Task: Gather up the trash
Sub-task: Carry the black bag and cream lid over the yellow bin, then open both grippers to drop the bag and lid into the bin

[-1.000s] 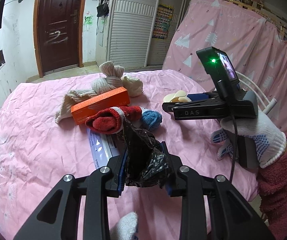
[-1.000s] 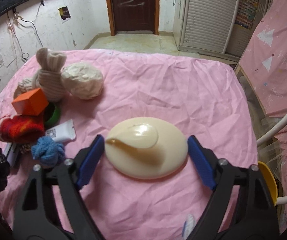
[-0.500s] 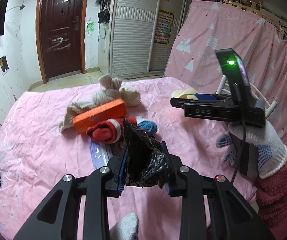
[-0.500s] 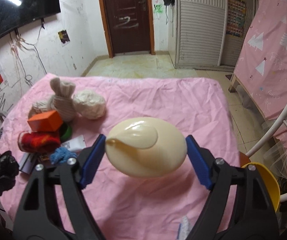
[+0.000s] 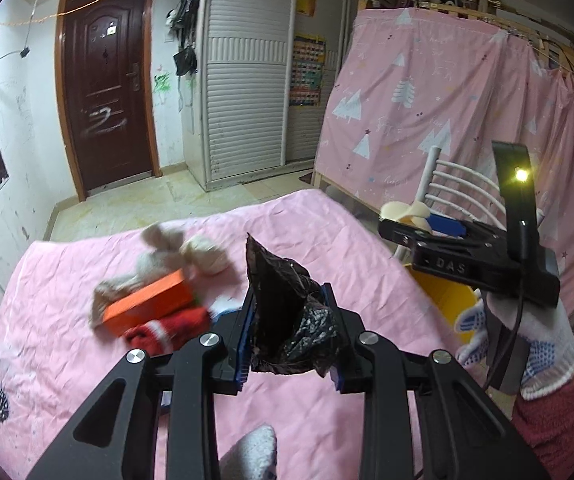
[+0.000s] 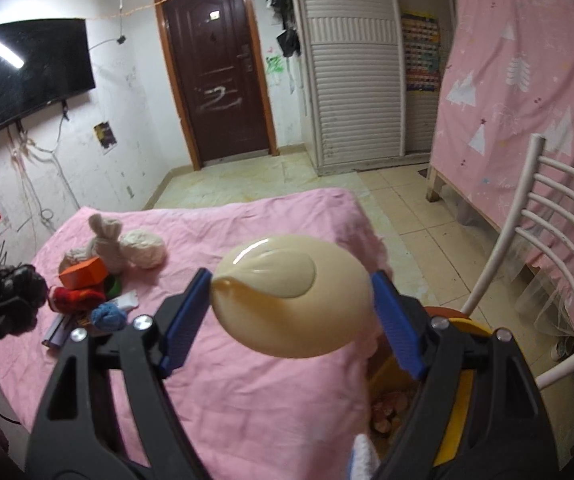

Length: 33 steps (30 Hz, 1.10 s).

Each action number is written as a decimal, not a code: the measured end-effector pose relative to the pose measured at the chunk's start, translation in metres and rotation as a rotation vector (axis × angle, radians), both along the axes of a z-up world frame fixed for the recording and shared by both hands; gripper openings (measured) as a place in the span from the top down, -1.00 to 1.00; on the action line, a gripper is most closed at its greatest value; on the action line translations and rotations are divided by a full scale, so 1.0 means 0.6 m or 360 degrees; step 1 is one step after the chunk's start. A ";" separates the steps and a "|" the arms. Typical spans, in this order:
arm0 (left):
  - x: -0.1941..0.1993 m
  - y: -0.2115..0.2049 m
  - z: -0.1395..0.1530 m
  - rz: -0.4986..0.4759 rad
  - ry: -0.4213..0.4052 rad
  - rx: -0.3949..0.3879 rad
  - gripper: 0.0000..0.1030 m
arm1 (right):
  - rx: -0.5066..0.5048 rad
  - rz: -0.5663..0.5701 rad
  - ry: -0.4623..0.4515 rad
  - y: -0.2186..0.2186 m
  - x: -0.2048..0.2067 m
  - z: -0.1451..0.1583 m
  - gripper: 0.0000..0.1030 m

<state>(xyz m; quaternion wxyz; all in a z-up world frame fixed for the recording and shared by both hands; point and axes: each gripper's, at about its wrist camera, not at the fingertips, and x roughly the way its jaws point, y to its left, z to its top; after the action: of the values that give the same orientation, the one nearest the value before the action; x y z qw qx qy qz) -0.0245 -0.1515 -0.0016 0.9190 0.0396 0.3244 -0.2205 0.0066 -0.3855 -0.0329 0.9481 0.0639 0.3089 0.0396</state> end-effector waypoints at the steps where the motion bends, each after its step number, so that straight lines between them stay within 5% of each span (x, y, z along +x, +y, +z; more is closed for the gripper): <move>1: 0.002 -0.010 0.003 -0.0011 -0.0004 -0.0001 0.60 | 0.0002 -0.0028 -0.0009 -0.014 -0.007 -0.001 -0.50; 13: 0.049 -0.176 0.008 -0.0234 0.0088 -0.0117 0.60 | 0.0127 -0.0344 0.0001 -0.179 -0.068 -0.048 -0.50; 26: 0.070 -0.374 -0.040 -0.0412 0.0226 -0.0072 0.59 | 0.0198 -0.0499 0.0085 -0.277 -0.112 -0.126 -0.50; 33: 0.079 -0.433 -0.074 -0.0427 0.0292 0.0019 0.01 | 0.0211 -0.0521 0.0119 -0.299 -0.126 -0.150 -0.51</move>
<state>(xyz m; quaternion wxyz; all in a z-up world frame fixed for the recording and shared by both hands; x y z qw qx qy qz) 0.0230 -0.4112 -0.0459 0.8475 0.0678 0.4001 -0.3421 -0.0691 -0.5649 -0.1228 0.9235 0.1772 0.3260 -0.0974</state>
